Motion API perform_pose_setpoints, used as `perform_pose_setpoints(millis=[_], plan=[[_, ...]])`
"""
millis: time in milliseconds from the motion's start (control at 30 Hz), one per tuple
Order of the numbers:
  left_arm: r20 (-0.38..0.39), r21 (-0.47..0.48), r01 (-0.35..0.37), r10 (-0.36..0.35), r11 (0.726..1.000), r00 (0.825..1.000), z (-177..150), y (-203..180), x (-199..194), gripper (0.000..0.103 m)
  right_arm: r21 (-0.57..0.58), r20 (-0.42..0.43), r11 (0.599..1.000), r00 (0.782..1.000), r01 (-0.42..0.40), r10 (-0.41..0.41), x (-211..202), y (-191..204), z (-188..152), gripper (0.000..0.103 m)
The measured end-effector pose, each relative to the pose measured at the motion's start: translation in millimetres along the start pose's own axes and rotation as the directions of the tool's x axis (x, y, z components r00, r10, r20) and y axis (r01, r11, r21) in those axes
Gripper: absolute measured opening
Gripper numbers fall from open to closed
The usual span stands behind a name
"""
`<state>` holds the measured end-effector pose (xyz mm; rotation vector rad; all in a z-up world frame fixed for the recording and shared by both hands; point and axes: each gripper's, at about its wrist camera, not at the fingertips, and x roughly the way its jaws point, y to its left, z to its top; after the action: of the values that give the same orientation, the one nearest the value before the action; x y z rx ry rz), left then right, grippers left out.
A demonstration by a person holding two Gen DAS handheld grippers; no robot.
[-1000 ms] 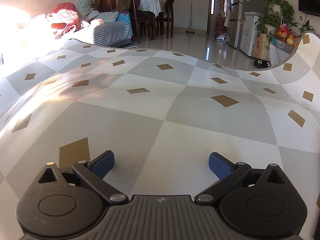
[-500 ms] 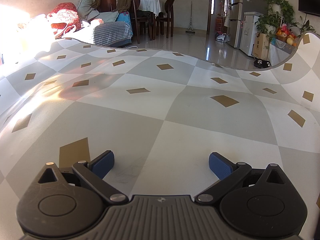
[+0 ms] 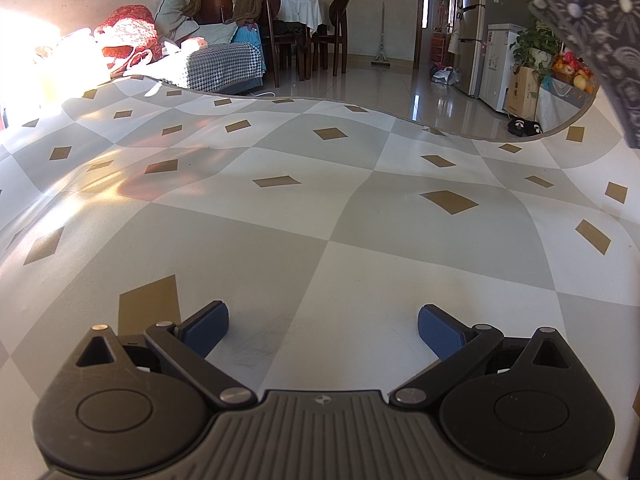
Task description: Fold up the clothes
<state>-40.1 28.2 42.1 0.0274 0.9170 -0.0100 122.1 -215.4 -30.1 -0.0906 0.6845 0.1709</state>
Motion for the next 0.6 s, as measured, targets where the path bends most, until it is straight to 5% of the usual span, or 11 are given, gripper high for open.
perform_pose_setpoints(millis=[600], plan=[[-0.024, 0.057, 0.048, -0.047, 0.997, 0.999, -9.5, -17.5, 9.4, 0.103, 0.000, 0.000, 1.000, 1.000, -0.001, 0.001, 0.2, -0.2, -0.1, 0.102]])
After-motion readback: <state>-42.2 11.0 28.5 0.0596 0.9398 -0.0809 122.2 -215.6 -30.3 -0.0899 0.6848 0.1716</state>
